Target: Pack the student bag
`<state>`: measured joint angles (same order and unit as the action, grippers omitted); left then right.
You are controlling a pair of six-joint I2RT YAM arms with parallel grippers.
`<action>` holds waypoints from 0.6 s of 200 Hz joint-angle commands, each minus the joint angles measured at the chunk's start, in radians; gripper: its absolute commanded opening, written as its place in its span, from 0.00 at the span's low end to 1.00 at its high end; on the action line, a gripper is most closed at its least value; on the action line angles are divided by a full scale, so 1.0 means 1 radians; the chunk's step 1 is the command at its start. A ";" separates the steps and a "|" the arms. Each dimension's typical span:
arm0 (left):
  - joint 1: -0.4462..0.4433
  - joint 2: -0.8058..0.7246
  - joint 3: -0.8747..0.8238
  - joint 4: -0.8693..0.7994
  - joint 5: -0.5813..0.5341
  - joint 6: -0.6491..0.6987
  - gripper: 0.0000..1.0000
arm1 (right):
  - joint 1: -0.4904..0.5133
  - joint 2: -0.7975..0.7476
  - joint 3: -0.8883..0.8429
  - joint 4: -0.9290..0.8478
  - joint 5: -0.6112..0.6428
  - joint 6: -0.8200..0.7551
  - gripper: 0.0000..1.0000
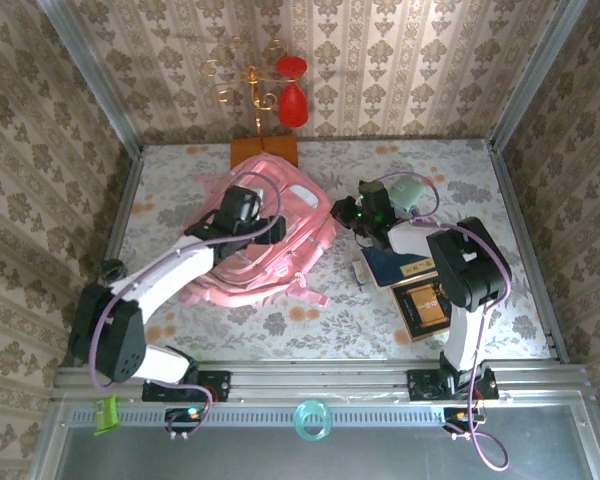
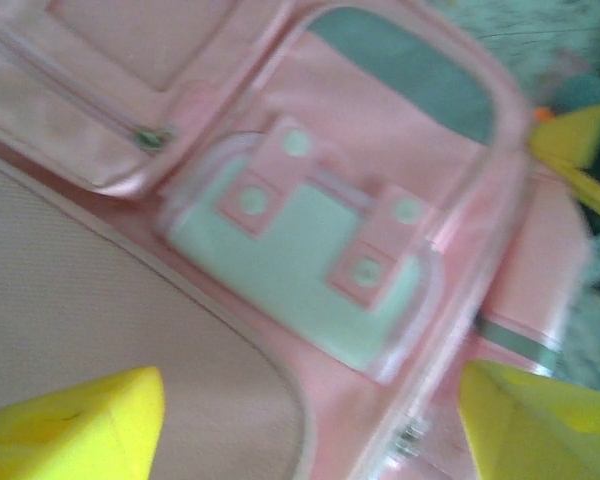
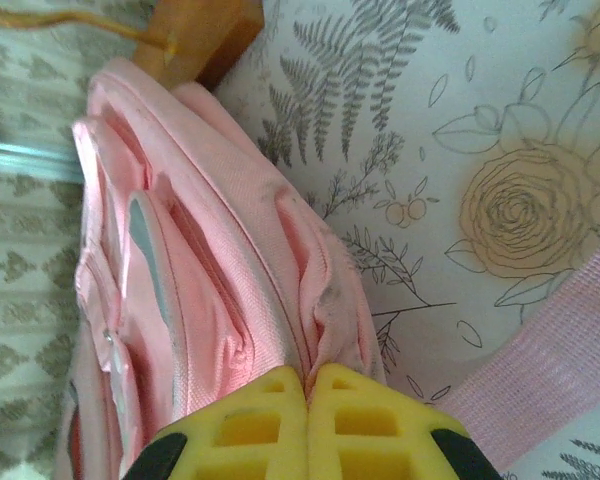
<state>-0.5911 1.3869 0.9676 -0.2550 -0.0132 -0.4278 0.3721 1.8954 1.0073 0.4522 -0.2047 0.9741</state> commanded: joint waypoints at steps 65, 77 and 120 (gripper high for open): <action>-0.306 0.024 -0.137 0.078 0.119 -0.313 0.45 | 0.047 -0.090 -0.032 0.246 0.221 0.165 0.00; -0.330 0.054 -0.130 0.086 0.111 -0.327 0.44 | 0.054 -0.091 -0.027 0.239 0.223 0.162 0.00; -0.343 0.115 -0.183 0.167 0.068 -0.394 0.40 | 0.072 -0.111 -0.027 0.227 0.241 0.154 0.00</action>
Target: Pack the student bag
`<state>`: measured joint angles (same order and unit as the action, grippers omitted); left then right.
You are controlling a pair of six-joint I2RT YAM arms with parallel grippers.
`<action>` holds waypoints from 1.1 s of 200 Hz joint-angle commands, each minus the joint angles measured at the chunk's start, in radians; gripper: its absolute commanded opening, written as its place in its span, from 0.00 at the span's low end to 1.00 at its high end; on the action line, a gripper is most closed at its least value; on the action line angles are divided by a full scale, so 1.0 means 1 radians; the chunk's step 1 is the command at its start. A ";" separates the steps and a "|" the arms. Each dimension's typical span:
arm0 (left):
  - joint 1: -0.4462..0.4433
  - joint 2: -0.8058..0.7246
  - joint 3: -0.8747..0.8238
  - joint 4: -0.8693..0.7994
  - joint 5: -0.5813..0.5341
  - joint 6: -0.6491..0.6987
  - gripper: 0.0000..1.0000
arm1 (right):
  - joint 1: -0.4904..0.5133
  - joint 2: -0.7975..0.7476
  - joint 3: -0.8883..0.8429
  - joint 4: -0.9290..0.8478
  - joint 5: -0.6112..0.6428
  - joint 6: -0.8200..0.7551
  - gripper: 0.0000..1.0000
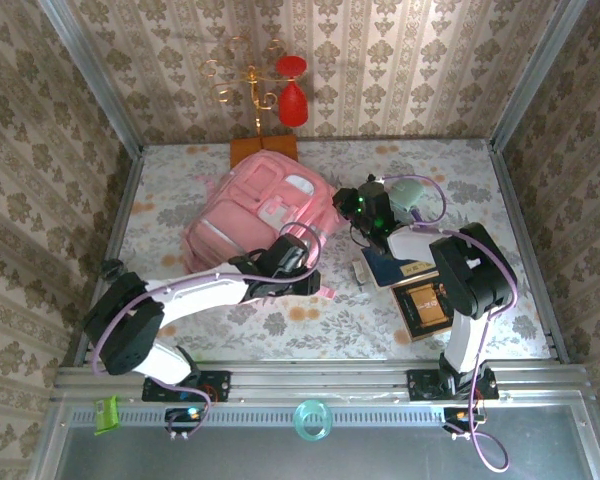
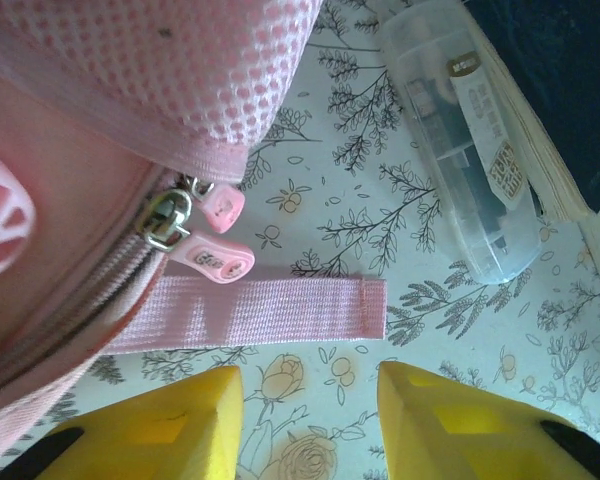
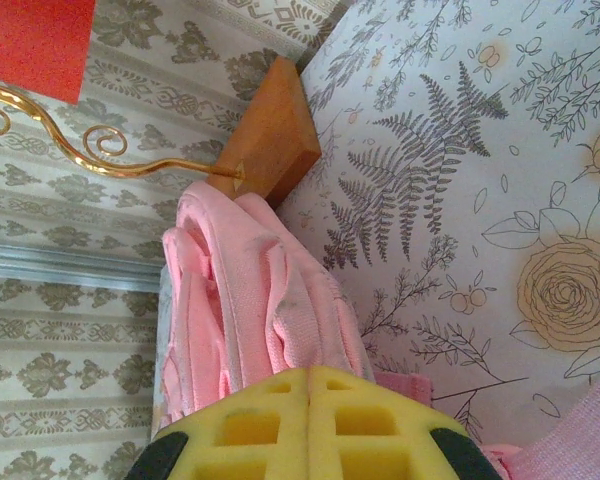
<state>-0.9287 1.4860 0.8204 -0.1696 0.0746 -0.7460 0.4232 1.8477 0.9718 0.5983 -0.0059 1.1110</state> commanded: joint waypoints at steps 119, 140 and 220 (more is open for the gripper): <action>-0.031 0.012 -0.103 0.166 -0.269 -0.161 0.47 | 0.072 -0.130 -0.012 0.054 0.077 0.022 0.00; -0.029 -0.004 -0.089 0.155 -0.288 -0.151 0.43 | 0.072 -0.134 -0.014 0.043 0.076 0.007 0.00; -0.015 -0.062 -0.074 0.117 -0.325 -0.113 0.30 | 0.066 -0.124 -0.015 0.034 0.067 -0.005 0.00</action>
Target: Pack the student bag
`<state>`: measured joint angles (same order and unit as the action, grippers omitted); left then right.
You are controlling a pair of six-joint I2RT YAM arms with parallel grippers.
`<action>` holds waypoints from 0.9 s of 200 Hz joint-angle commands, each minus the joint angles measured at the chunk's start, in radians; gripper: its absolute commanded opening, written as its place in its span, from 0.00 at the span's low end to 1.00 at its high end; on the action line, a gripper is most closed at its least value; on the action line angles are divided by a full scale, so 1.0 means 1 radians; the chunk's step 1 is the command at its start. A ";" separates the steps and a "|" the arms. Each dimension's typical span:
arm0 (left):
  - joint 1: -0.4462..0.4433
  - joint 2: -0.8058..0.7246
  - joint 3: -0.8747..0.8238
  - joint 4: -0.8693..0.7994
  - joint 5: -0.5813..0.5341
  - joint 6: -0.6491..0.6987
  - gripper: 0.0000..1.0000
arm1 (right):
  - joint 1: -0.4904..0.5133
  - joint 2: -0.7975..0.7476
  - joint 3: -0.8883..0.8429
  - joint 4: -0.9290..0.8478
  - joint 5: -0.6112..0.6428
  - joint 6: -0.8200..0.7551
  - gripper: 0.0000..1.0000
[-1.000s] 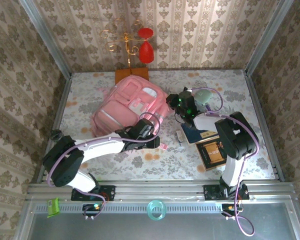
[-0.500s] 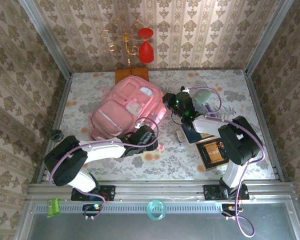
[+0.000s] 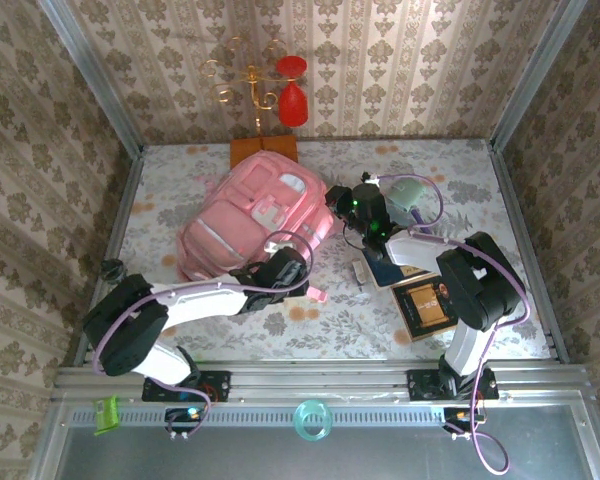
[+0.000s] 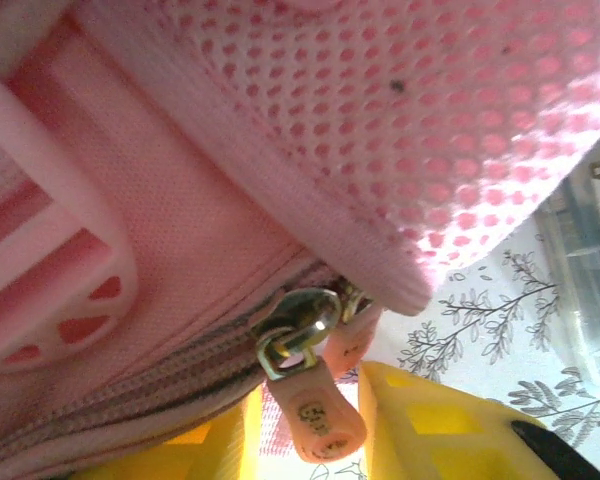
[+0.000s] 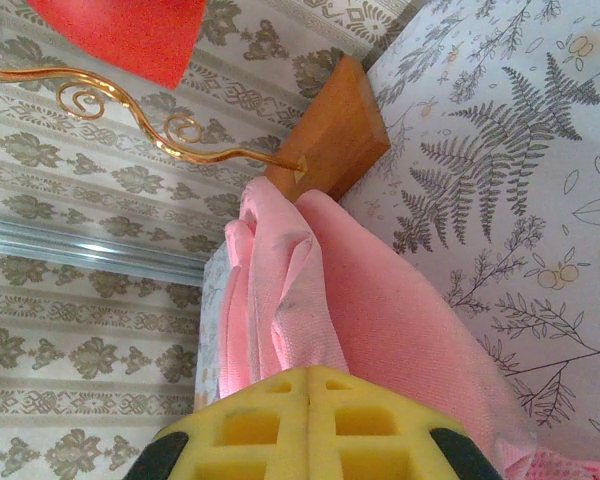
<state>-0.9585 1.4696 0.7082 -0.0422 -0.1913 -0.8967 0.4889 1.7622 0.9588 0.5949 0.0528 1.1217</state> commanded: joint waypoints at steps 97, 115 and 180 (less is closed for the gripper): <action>0.041 -0.027 0.039 0.001 -0.047 0.057 0.21 | 0.001 -0.023 -0.004 0.039 -0.005 -0.009 0.00; 0.048 -0.026 0.037 0.018 -0.029 0.063 0.18 | 0.001 -0.018 -0.008 0.040 -0.003 -0.009 0.00; 0.059 -0.064 0.018 0.020 0.005 0.093 0.01 | -0.010 -0.017 -0.024 0.037 0.010 -0.024 0.00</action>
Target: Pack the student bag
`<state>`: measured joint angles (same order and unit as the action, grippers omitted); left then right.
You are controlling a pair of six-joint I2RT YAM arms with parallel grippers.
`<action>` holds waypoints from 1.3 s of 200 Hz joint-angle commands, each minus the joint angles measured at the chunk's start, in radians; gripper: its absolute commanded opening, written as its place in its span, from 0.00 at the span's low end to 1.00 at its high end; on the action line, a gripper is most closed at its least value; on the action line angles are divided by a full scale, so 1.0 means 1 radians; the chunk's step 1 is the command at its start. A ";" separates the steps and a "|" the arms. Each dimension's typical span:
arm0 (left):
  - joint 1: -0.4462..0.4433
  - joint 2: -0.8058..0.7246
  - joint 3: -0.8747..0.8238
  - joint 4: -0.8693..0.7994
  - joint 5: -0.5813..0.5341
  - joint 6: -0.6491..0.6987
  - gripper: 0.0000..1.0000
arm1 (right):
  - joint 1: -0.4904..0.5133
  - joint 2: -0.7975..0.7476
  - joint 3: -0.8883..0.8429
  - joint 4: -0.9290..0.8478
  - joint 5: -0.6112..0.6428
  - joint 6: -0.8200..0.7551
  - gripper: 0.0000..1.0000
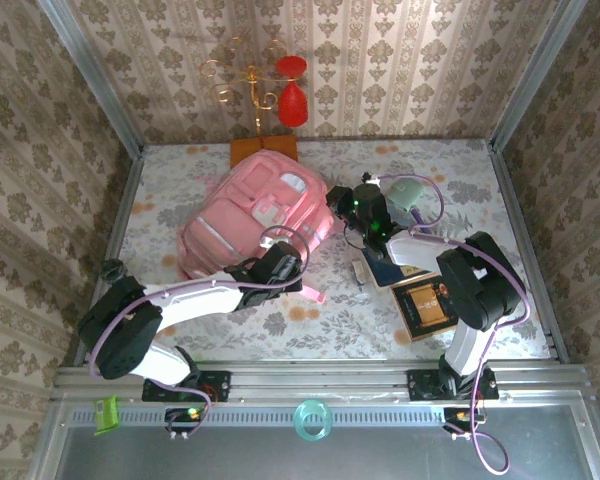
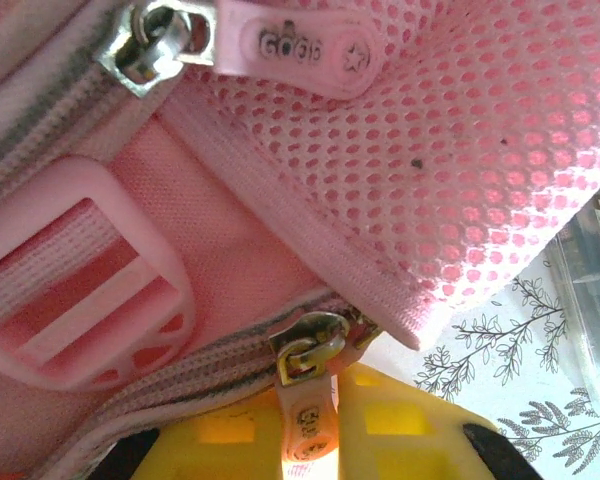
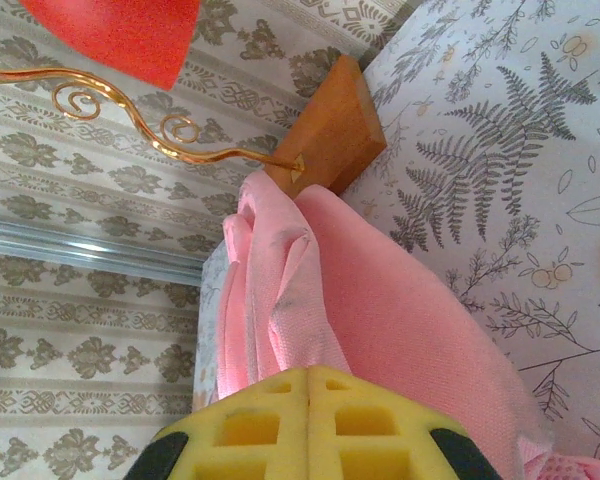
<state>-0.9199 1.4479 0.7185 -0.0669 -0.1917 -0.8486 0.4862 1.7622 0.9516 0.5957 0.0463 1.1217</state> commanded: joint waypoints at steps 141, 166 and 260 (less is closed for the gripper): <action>0.178 -0.159 -0.041 -0.207 0.182 0.330 0.00 | -0.043 0.000 0.032 -0.071 0.013 -0.189 0.00; 0.178 -0.169 -0.070 -0.151 0.187 0.333 0.00 | -0.043 0.008 0.032 -0.056 -0.008 -0.186 0.00; 0.194 -0.153 -0.104 0.053 0.336 0.380 0.00 | -0.039 -0.039 0.088 -0.344 -0.208 -0.352 0.26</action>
<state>-0.7464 1.3117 0.6331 -0.1478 0.0750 -0.5106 0.4473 1.7828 0.9722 0.4938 -0.0574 0.9077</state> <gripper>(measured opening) 0.062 0.153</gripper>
